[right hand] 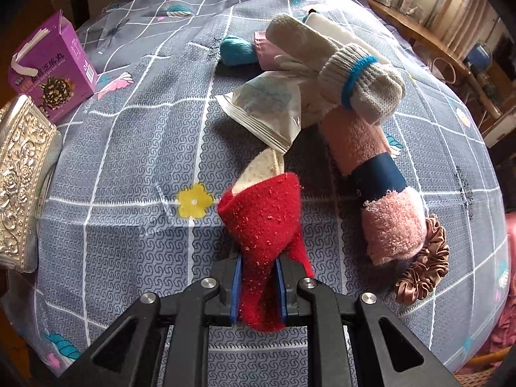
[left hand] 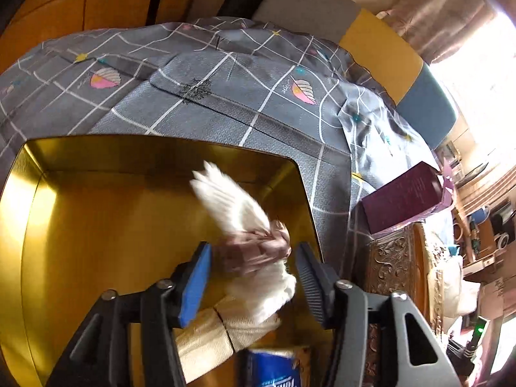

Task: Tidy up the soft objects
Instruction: 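Carry the white knit piece toward the gold tray with the left tool while the right grasps the red sock, then release the white knit piece into the tray with the left tool while the right lifts the red sock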

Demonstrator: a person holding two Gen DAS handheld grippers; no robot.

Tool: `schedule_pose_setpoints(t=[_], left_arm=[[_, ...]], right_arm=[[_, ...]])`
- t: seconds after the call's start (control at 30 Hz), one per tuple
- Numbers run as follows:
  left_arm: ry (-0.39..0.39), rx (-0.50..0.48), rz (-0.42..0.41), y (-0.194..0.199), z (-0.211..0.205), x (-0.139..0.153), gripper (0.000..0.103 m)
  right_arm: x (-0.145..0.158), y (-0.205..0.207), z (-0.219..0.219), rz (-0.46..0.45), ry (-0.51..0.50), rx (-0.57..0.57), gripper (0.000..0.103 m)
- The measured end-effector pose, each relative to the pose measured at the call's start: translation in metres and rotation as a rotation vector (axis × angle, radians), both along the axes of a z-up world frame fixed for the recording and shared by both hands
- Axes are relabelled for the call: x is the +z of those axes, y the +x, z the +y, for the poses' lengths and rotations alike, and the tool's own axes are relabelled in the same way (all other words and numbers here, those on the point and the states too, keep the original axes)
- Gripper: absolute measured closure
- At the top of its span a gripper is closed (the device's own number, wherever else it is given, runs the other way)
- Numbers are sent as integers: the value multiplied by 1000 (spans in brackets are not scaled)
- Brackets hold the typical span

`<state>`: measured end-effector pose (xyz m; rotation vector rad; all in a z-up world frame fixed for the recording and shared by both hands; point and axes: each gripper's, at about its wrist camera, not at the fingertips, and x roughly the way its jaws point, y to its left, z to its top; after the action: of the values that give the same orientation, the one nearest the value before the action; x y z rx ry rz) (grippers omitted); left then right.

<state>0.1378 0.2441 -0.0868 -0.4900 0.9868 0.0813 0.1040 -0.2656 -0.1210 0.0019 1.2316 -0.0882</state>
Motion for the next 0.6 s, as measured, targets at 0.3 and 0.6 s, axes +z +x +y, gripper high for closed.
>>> schedule_pose_setpoints(t=[0.3, 0.6], left_arm=[[68, 10, -11, -31, -7, 6, 46], [250, -26, -57, -78, -33, 21, 46]], right_arm=[[1, -5, 16, -3, -34, 16, 85], [7, -20, 18, -7, 16, 8, 90]])
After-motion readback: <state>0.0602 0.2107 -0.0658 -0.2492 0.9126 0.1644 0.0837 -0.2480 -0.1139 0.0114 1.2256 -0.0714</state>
